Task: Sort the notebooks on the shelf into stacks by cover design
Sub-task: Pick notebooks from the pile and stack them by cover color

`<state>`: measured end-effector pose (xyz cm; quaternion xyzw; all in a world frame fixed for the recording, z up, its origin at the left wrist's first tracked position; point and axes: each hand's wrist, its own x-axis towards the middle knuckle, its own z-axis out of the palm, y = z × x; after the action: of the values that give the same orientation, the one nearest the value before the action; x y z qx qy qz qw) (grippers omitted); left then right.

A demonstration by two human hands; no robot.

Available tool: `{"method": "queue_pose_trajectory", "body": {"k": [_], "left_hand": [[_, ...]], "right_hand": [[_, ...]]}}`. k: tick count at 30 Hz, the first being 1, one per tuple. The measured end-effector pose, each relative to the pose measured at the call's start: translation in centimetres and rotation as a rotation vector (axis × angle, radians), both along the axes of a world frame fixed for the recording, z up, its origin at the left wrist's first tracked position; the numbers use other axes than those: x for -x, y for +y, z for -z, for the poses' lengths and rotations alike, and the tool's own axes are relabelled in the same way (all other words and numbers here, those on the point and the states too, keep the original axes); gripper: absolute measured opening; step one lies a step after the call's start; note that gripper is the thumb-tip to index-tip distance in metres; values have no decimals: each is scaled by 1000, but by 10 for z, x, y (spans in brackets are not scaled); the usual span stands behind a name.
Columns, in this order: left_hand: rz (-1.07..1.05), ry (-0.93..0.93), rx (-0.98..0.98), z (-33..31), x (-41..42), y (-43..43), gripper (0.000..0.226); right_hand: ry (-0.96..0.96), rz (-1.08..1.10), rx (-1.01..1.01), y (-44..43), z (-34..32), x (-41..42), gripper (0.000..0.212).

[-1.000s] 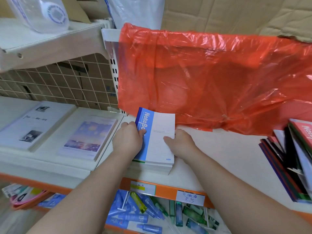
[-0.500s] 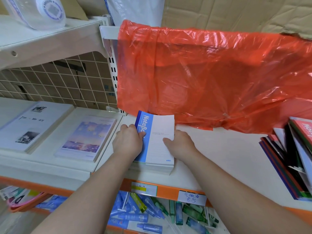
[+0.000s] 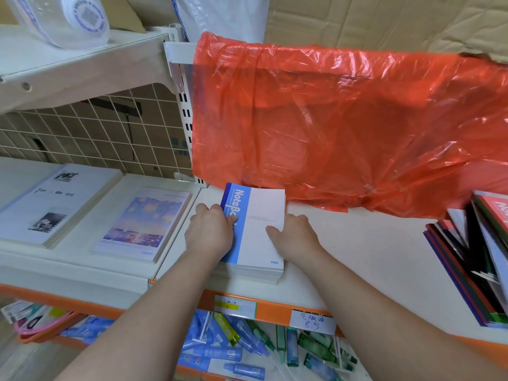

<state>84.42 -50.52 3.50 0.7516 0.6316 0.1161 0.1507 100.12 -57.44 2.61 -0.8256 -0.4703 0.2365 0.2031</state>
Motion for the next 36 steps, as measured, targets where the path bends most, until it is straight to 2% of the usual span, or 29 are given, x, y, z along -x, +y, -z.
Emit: {"method": "queue_pose_trajectory", "body": {"k": [4, 8, 12, 16, 22, 29, 36], "left_hand": [[7, 11, 15, -1, 1, 1, 41], [62, 129, -73, -16, -4, -4, 43], [231, 179, -224, -37, -30, -14, 49], [464, 175, -212, -45, -73, -35, 64], [673, 257, -137, -36, -139, -75, 67], [793, 271, -142, -33, -193, -112, 67], [881, 246, -154, -43, -239, -143, 64]], "right_hand": [[-2, 1, 20, -3, -4, 2, 40], [-9, 4, 11, -8, -17, -2, 47], [-190, -98, -96, -16, -31, -21, 50], [-421, -192, 18, -37, -37, -56, 64], [-420, -109, 160, -94, -27, -111, 65], [-411, -22, 200, -141, -25, -150, 62], [-601, 161, 101, -181, -49, -206, 50]]}}
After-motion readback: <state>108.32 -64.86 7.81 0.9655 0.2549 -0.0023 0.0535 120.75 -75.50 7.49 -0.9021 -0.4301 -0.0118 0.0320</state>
